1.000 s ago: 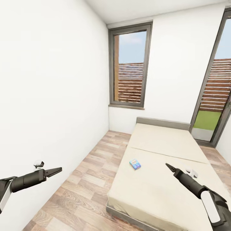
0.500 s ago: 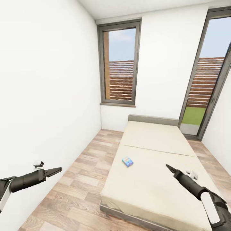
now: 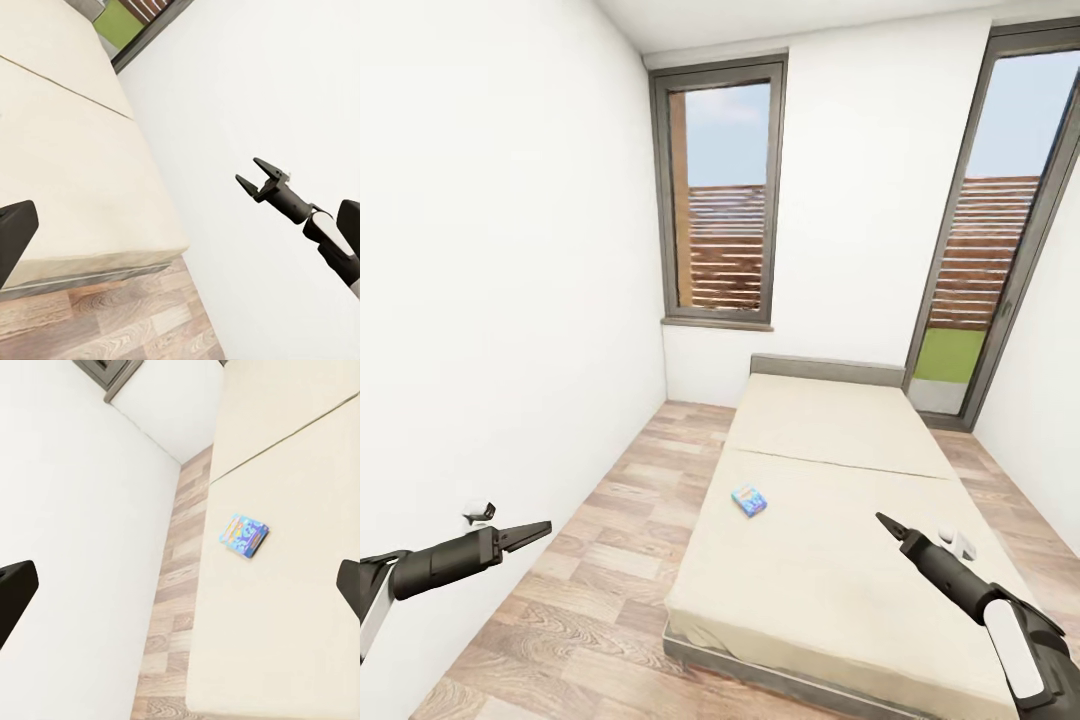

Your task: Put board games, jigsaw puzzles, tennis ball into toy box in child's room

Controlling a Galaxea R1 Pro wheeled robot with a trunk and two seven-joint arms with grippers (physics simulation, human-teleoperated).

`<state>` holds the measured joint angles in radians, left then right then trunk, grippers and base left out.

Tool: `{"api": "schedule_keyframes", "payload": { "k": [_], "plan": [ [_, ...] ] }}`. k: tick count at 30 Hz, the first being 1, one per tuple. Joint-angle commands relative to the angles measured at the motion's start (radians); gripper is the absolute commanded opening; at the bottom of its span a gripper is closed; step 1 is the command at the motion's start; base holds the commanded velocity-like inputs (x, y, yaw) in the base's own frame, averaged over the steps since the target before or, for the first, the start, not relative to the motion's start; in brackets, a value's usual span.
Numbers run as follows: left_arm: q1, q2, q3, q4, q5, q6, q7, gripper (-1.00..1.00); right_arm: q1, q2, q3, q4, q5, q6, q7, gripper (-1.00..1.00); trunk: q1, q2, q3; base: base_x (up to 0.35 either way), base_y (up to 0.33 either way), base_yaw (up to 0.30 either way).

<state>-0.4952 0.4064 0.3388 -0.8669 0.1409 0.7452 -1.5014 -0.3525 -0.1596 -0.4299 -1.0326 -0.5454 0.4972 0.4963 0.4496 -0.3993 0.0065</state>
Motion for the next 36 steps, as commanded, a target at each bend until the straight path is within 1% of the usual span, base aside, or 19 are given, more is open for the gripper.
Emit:
{"api": "schedule_keyframes", "payload": {
  "k": [1, 10, 14, 36],
  "plan": [
    [0.000, 0.000, 0.000, 0.000, 0.000, 0.010, -0.003, 1.00, 0.000, 0.000, -0.002, 0.000, -0.007, 0.008, 0.001, 1.00, 0.000, -0.001, 0.000, 0.000, 0.000, -0.007],
    [0.000, 0.000, 0.000, 0.000, 0.000, 0.010, -0.003, 1.00, 0.000, 0.001, -0.011, 0.000, -0.008, 0.008, 0.002, 1.00, 0.000, -0.001, -0.001, 0.000, 0.000, -0.003],
    [0.000, 0.000, 0.000, 0.000, 0.000, 0.009, -0.003, 1.00, 0.000, 0.001, -0.014, 0.000, -0.008, 0.007, 0.002, 1.00, 0.000, -0.001, -0.001, 0.000, 0.000, -0.102],
    [0.000, 0.001, 0.000, 0.000, 0.002, 0.007, -0.007, 1.00, 0.000, 0.002, -0.016, 0.003, -0.009, 0.007, 0.002, 1.00, 0.000, -0.001, -0.001, 0.000, 0.000, -0.260]
  ]
}}
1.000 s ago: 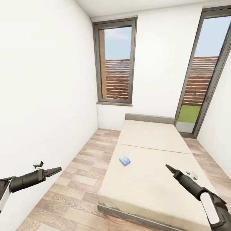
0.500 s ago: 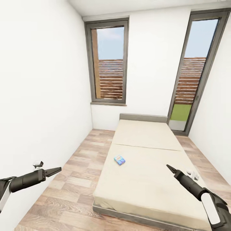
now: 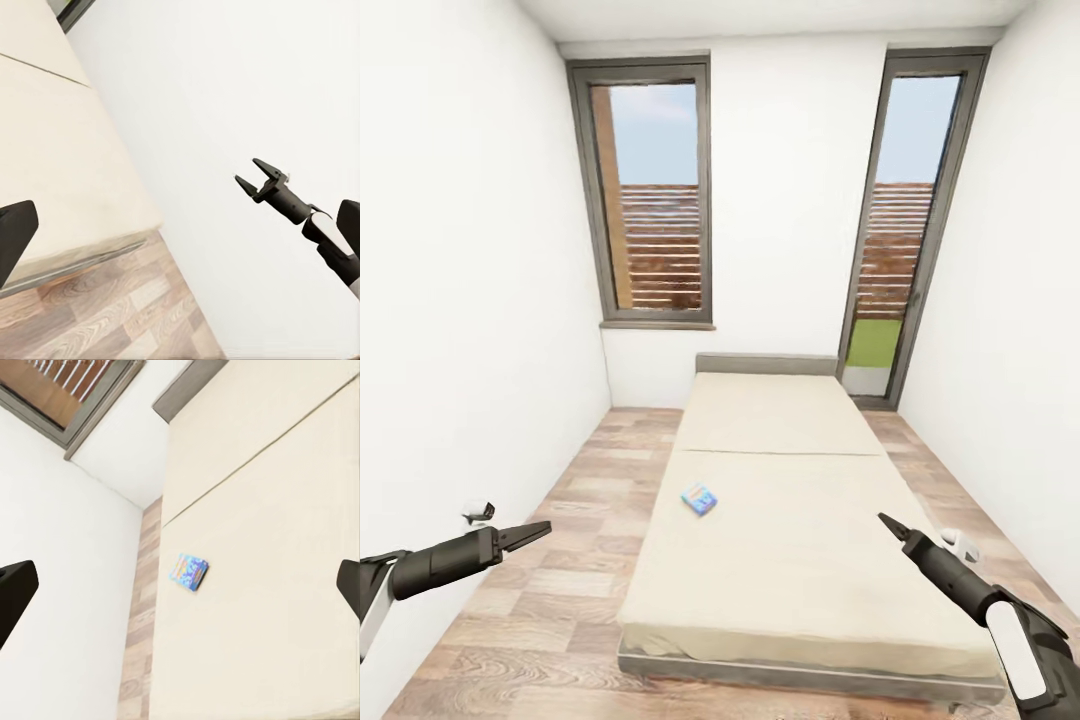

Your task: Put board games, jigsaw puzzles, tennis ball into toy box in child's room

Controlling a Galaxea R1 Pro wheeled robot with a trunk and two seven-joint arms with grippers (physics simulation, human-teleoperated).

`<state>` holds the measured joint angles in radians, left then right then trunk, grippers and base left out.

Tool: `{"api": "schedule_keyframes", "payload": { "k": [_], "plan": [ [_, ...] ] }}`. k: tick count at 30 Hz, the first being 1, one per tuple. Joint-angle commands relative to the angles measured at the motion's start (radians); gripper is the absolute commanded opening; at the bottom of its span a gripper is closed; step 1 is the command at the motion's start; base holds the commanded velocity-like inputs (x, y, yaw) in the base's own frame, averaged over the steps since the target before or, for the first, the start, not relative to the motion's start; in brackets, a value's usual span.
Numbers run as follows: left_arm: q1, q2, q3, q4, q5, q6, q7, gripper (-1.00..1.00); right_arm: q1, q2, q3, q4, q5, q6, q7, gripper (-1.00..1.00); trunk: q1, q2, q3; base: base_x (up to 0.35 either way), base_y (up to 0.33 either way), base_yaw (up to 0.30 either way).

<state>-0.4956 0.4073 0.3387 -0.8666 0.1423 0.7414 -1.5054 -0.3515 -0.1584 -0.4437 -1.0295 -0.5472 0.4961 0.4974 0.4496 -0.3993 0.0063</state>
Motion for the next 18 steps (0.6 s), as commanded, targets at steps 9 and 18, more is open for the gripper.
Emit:
{"api": "schedule_keyframes", "payload": {
  "k": [9, 18],
  "plan": [
    [0.000, 0.001, 0.000, 0.000, 0.000, 0.013, -0.001, 1.00, -0.001, 0.000, -0.002, 0.000, -0.007, 0.007, 0.001, 1.00, 0.000, -0.001, 0.000, 0.000, 0.000, -0.070],
    [0.000, 0.000, 0.000, 0.000, 0.000, 0.014, -0.001, 1.00, -0.001, 0.002, -0.001, 0.000, -0.005, 0.007, 0.001, 1.00, 0.000, -0.001, 0.000, 0.000, 0.000, -0.005]
  ]
}}
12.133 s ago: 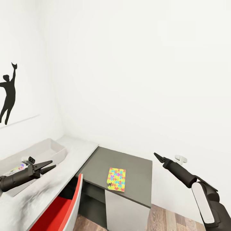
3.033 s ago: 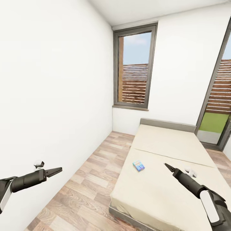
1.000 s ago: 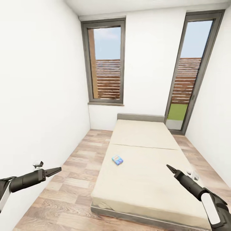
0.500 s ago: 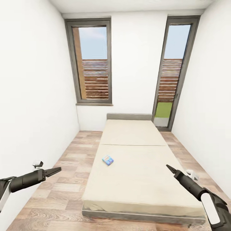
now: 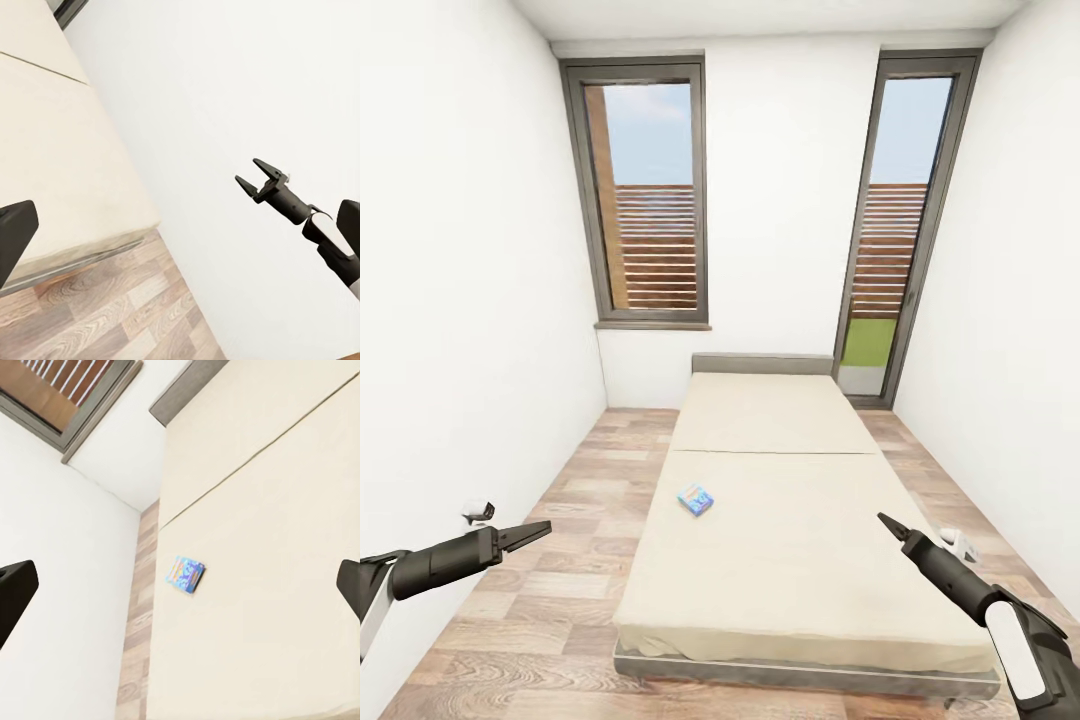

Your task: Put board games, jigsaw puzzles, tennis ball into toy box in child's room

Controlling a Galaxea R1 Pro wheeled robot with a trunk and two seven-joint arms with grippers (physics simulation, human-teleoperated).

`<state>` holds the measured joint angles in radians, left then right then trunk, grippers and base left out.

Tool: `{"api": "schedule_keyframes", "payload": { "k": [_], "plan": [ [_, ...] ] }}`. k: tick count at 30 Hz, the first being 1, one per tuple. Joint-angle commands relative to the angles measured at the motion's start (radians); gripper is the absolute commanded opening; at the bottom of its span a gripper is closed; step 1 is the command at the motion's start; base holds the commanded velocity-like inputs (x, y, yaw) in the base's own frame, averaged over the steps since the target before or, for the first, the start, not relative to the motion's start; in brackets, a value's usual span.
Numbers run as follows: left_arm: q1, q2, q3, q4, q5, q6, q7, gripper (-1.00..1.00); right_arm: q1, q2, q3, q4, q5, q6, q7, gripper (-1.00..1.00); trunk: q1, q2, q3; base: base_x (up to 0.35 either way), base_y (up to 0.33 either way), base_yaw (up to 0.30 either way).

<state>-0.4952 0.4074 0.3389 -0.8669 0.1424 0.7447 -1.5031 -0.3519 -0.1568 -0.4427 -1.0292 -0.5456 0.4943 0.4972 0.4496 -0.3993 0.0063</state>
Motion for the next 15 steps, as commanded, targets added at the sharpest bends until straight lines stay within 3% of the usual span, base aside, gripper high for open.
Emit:
{"api": "schedule_keyframes", "payload": {
  "k": [1, 15],
  "plan": [
    [0.000, 0.000, 0.000, 0.000, 0.000, 0.011, -0.003, 1.00, 0.000, 0.000, -0.002, 0.000, -0.007, 0.009, 0.001, 1.00, 0.000, -0.001, 0.000, 0.000, 0.000, -0.001],
    [0.000, -0.002, 0.000, 0.000, -0.001, 0.012, -0.001, 1.00, 0.000, 0.000, -0.002, 0.000, -0.007, 0.008, 0.001, 1.00, 0.000, -0.001, 0.000, 0.000, 0.000, 0.000]
  ]
}}
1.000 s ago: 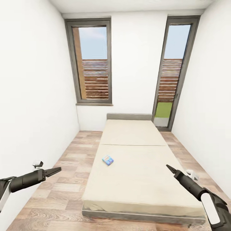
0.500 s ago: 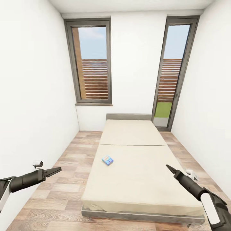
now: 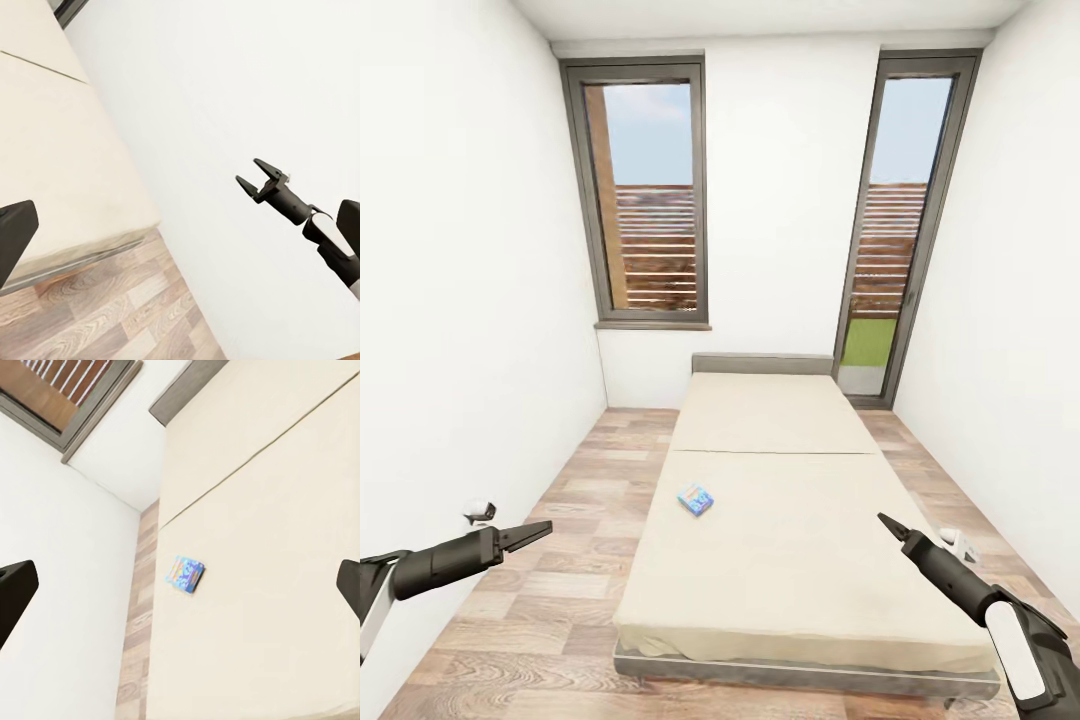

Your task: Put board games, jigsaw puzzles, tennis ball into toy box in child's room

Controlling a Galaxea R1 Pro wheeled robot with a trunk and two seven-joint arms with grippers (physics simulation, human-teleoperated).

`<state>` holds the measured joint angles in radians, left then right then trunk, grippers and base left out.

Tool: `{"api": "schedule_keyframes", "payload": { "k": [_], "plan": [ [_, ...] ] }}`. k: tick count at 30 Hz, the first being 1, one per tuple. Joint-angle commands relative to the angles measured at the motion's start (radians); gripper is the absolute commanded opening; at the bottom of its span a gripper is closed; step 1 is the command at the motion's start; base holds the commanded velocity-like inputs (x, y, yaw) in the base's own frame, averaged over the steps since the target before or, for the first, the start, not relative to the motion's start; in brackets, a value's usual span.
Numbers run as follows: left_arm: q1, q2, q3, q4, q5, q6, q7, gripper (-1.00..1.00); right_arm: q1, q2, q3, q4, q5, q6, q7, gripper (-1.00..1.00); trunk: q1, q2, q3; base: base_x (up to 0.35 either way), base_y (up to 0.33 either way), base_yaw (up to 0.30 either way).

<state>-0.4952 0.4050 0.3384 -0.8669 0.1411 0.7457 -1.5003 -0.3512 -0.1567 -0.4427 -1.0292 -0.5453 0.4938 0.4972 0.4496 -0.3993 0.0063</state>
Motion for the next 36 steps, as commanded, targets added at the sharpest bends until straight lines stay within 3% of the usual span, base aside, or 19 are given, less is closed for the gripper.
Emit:
{"api": "schedule_keyframes", "payload": {
  "k": [1, 10, 15, 36],
  "plan": [
    [0.000, -0.001, 0.000, 0.000, 0.000, 0.010, -0.001, 1.00, -0.001, 0.000, -0.002, 0.000, -0.007, 0.008, 0.001, 1.00, 0.000, -0.001, 0.000, 0.000, 0.000, 0.000],
    [0.000, -0.004, -0.002, 0.000, -0.002, 0.010, 0.109, 1.00, 0.000, 0.000, -0.002, 0.000, -0.007, 0.004, 0.001, 1.00, 0.000, -0.001, 0.000, 0.000, 0.000, 0.010],
    [-0.001, -0.006, -0.001, -0.001, -0.002, 0.009, 0.139, 1.00, 0.000, 0.000, -0.001, 0.000, -0.007, 0.002, 0.001, 1.00, 0.000, -0.001, 0.000, 0.000, 0.000, 0.031],
    [0.000, -0.005, 0.001, -0.001, 0.005, 0.009, 0.131, 1.00, -0.001, 0.000, -0.001, 0.001, -0.008, 0.003, 0.001, 1.00, 0.000, -0.001, 0.010, 0.000, 0.000, -0.216]
  ]
}}
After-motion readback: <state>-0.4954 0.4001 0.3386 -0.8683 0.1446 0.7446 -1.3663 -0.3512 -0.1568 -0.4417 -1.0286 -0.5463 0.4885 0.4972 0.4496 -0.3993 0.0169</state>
